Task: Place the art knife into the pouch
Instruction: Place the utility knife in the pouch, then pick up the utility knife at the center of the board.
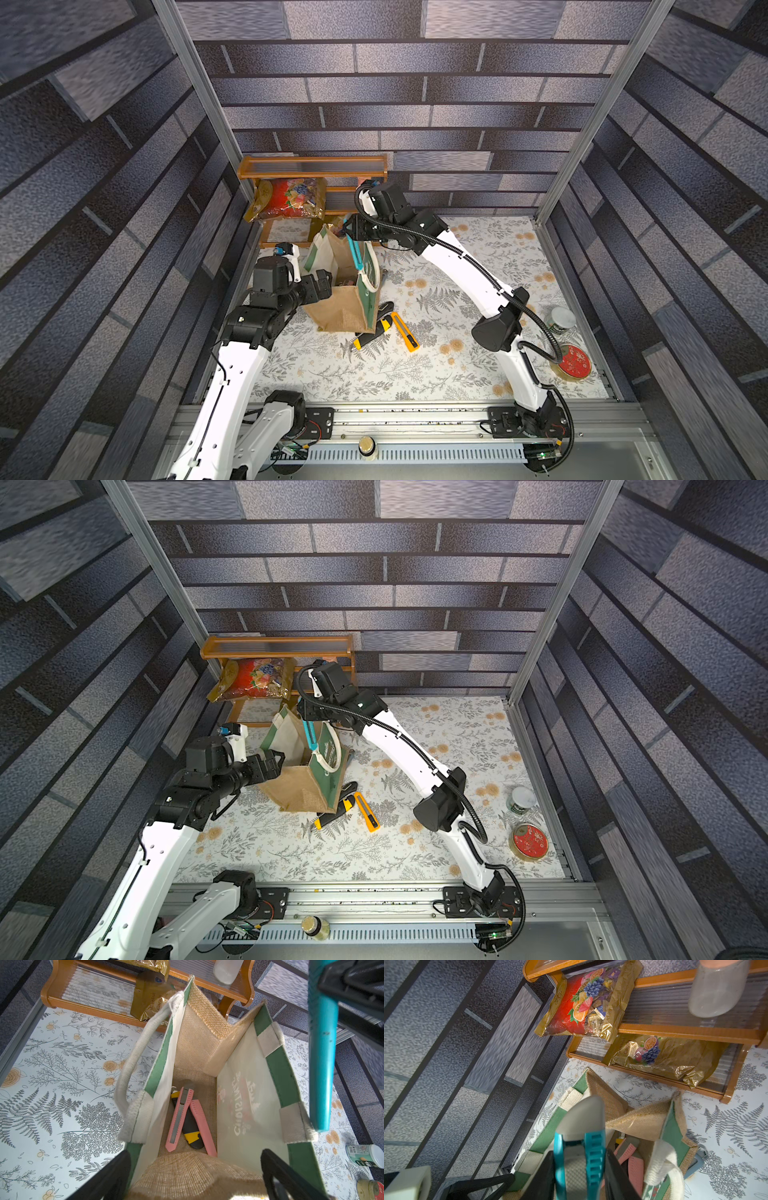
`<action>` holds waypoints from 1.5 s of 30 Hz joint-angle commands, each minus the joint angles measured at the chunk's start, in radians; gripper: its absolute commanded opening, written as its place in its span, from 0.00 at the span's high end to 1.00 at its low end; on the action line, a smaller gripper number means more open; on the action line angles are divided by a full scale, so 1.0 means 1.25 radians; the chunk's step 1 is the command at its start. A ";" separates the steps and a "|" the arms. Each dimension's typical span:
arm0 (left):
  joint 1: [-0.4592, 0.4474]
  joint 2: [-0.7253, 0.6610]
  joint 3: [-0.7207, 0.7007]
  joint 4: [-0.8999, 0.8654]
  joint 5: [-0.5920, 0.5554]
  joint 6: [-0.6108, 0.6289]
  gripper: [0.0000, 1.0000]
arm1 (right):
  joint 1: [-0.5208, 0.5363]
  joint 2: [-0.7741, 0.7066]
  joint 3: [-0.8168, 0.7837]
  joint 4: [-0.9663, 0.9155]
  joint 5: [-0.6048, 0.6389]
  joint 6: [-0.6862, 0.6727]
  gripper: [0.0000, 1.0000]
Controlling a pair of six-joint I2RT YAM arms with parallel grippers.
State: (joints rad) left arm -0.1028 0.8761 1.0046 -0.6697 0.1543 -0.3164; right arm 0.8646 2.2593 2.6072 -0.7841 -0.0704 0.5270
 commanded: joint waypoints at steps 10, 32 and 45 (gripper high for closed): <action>0.003 -0.008 -0.004 0.011 0.007 0.017 0.00 | 0.011 0.028 0.040 -0.020 -0.012 0.017 0.76; -0.144 0.003 0.162 -0.098 -0.143 0.072 0.00 | 0.011 -0.123 -0.064 -0.104 0.104 -0.114 0.14; -0.632 0.072 0.254 -0.223 -0.394 0.132 0.00 | 0.011 -0.617 -0.723 0.082 0.257 -0.073 0.12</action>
State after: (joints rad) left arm -0.8211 0.9512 1.3010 -0.8776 -0.2436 -0.1902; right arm 0.8719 1.5608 1.8313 -0.7315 0.1772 0.4088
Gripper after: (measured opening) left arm 0.998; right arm 0.876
